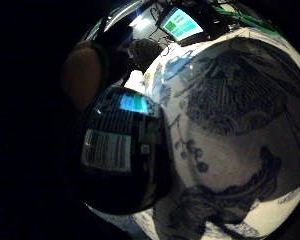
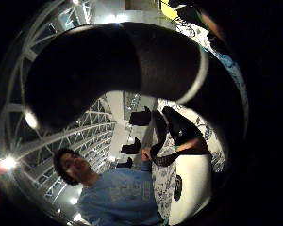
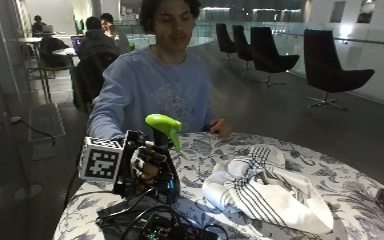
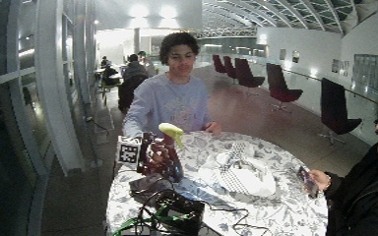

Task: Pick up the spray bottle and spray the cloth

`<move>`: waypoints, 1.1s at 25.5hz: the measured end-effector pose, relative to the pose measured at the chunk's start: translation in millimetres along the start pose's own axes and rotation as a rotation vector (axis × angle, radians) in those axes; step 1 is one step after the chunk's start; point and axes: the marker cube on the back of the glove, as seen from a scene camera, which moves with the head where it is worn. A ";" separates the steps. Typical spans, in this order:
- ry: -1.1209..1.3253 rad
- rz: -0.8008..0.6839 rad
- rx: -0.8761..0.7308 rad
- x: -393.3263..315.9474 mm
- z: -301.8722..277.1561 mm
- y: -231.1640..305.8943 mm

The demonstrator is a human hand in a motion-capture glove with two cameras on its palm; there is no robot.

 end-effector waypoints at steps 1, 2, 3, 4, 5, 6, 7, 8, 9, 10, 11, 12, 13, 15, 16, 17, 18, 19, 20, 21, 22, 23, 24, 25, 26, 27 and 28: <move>0.008 0.004 -0.009 0.4 1.6 -2.9; 0.019 0.004 -0.017 0.7 2.8 -5.2; 0.031 0.002 -0.022 0.7 3.6 -6.9; 0.044 0.000 -0.024 0.4 4.0 -8.4; 0.056 -0.002 -0.022 -0.2 4.2 -9.8; 0.066 -0.003 -0.019 -1.0 4.3 -11.2; 0.073 -0.005 -0.015 -1.8 4.2 -12.7; 0.080 -0.005 -0.013 -2.9 4.0 -14.3; 0.085 -0.006 -0.011 -4.4 3.9 -15.9; 0.092 -0.007 -0.012 -6.3 3.9 -17.3; 0.100 -0.009 -0.017 -8.8 4.0 -18.4; 0.111 -0.013 -0.028 -12.0 4.2 -19.3; 0.123 -0.017 -0.048 -16.1 4.4 -20.2; 0.152 -0.017 -0.107 -27.9 4.9 -23.0; 0.168 -0.007 -0.140 -35.8 5.8 -25.4; 0.186 0.007 -0.173 -44.8 7.4 -28.4; 0.208 0.023 -0.205 -54.4 9.5 -31.7; 0.233 0.036 -0.239 -64.2 12.2 -34.9; 0.262 0.046 -0.273 -73.8 15.3 -37.9; 0.293 0.053 -0.306 -82.8 18.7 -40.6; 0.324 0.058 -0.337 -91.4 22.4 -43.5; 0.353 0.064 -0.365 -99.5 26.4 -46.4; 0.381 0.073 -0.392 -107.0 30.5 -49.4; 0.405 0.084 -0.418 -113.7 34.8 -52.3; 0.428 0.097 -0.443 -119.5 39.0 -54.9; 0.451 0.108 -0.467 -124.2 43.2 -57.1; 0.474 0.118 -0.489 -127.8 47.2 -59.2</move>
